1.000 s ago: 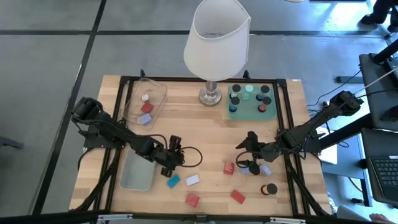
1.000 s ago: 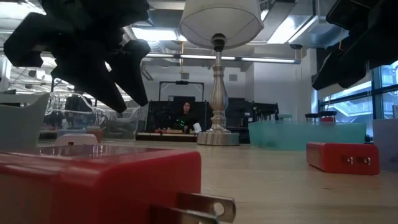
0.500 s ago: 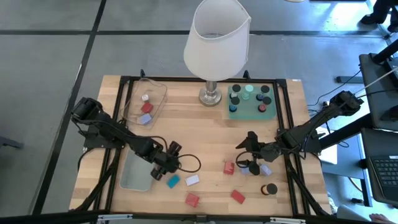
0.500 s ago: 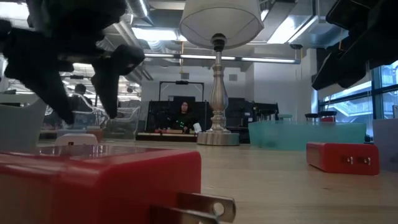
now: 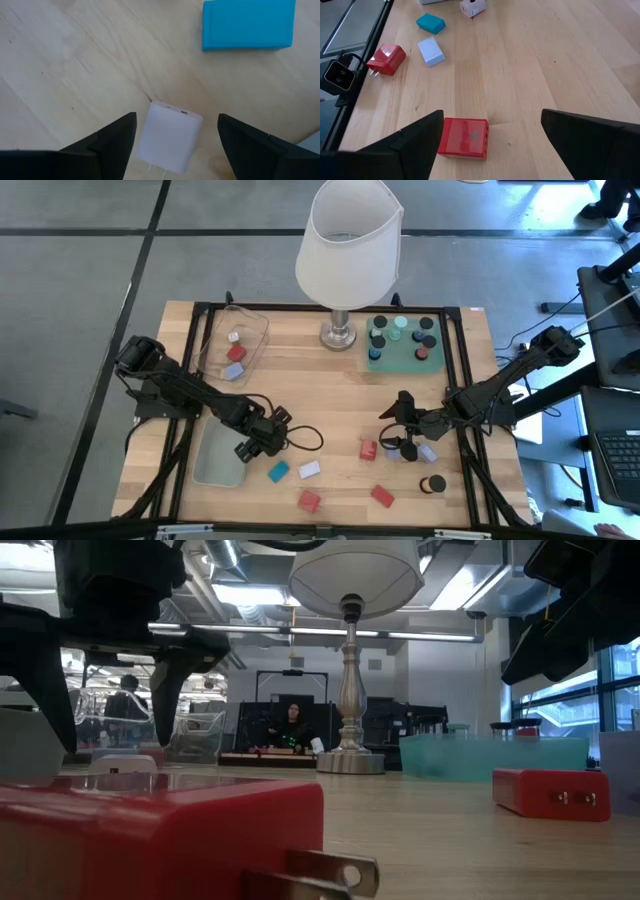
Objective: Pick & Place Office items
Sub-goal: Put the pink charger adapter into the transparent bin
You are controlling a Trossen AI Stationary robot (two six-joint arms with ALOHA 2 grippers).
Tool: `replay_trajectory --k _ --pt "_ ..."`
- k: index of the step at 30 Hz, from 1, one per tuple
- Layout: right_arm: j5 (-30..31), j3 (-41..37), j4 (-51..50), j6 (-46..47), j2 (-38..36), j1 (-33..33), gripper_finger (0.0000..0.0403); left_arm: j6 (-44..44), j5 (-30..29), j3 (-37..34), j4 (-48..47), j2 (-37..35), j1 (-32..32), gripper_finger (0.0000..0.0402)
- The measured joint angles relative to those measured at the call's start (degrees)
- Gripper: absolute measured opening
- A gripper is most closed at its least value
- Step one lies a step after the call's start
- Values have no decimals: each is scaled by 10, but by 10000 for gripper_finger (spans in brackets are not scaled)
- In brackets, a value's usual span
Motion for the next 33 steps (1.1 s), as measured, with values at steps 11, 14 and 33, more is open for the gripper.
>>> replay_trajectory --k 11,14,33 --pt "0 0 0 0 0 0 339 22 -18 0 0 36 6 319" --pt "0 0 0 0 0 0 339 18 -12 1 1 52 14 317" --pt "0 0 0 0 0 0 339 -35 -2 -1 23 47 30 286"
